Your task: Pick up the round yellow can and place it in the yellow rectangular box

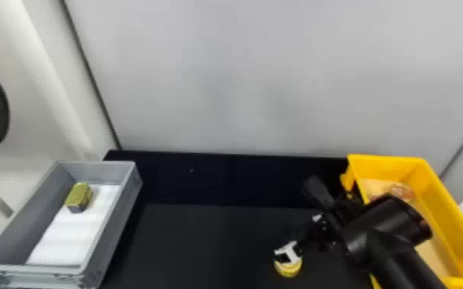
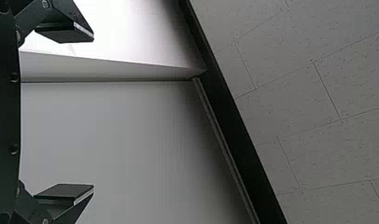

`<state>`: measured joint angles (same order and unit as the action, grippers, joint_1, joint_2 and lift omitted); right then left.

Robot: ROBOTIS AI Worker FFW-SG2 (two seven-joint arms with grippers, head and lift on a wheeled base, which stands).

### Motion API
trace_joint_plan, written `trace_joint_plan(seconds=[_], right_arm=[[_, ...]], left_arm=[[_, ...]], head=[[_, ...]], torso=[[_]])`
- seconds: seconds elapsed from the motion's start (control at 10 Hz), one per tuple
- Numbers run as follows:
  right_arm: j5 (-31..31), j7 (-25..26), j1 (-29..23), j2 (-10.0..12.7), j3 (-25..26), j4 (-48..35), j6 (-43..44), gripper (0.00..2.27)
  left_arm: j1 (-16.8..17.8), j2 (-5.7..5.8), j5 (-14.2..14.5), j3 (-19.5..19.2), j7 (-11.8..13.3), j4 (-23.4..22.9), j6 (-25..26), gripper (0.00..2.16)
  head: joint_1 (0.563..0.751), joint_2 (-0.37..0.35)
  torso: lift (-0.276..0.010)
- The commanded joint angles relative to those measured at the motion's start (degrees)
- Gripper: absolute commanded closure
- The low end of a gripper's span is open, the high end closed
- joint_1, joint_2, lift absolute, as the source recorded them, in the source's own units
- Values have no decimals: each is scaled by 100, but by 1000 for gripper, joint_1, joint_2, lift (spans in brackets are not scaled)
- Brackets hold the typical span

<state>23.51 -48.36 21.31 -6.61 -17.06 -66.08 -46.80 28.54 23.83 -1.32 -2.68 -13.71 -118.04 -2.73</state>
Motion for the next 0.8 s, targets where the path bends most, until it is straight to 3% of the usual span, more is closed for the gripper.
trace_joint_plan(seconds=[0.0, 0.7], right_arm=[[-21, -61, -21, 2, -149, 60, 38, 110], [41, -105, -100, -25, -158, 51, 38, 111]], left_arm=[[3, 0, 0, 4, -1, -9, 1, 137], [12, 0, 9, -5, -1, -62, 27, 137]], head=[[663, 54], [663, 54]], torso=[[-10], [-10]])
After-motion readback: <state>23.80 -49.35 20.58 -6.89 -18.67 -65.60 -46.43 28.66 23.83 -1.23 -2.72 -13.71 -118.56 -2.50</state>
